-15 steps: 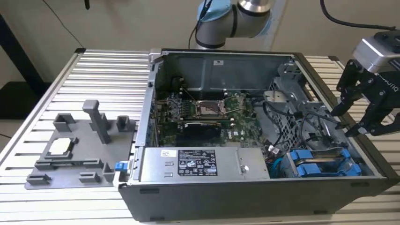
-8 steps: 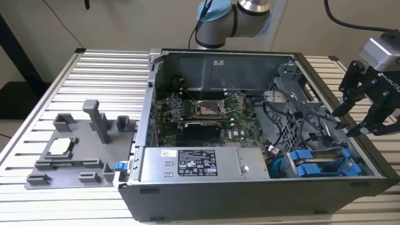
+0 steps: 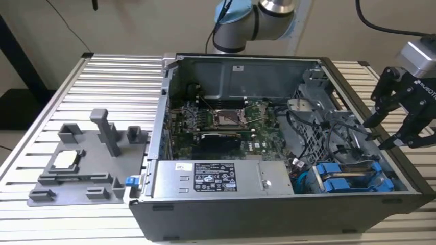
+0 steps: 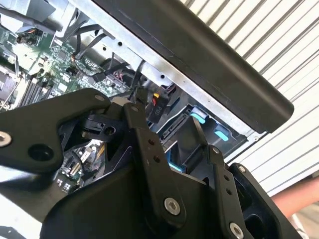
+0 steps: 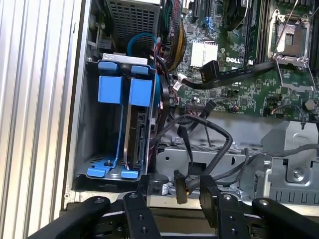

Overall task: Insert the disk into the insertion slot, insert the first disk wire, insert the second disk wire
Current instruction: 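Insert the first disk wire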

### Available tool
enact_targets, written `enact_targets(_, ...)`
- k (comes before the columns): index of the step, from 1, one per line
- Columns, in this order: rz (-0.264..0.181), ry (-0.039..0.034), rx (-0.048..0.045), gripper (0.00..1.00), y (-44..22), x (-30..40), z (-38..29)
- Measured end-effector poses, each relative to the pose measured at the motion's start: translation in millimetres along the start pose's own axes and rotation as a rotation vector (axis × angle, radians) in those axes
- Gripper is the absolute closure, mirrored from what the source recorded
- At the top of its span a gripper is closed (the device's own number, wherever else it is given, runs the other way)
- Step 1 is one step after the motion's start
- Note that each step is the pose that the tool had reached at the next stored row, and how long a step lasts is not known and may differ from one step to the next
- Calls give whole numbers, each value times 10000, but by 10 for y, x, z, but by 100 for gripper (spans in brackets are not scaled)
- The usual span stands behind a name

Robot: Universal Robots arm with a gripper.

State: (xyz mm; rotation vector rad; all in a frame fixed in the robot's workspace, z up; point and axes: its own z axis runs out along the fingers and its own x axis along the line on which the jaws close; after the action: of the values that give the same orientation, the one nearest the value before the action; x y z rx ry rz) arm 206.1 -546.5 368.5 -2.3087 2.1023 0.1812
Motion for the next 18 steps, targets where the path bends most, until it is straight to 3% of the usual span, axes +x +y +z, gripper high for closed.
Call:
enact_targets(2,-4,1,-1,49,-2,0,0)
enact_targets(4,-6,2,-1,62,-3,0,0)
enact_targets(7,-7,1,-1,68,-3,-1,1)
enact_targets(8,-7,0,-1,75,-3,-1,1)
enact_targets(14,-7,2,-1,75,-4,-6,5)
enact_targets(16,-7,4,-1,81,-4,-6,5)
enact_targets(18,-7,1,-1,81,-3,-6,7)
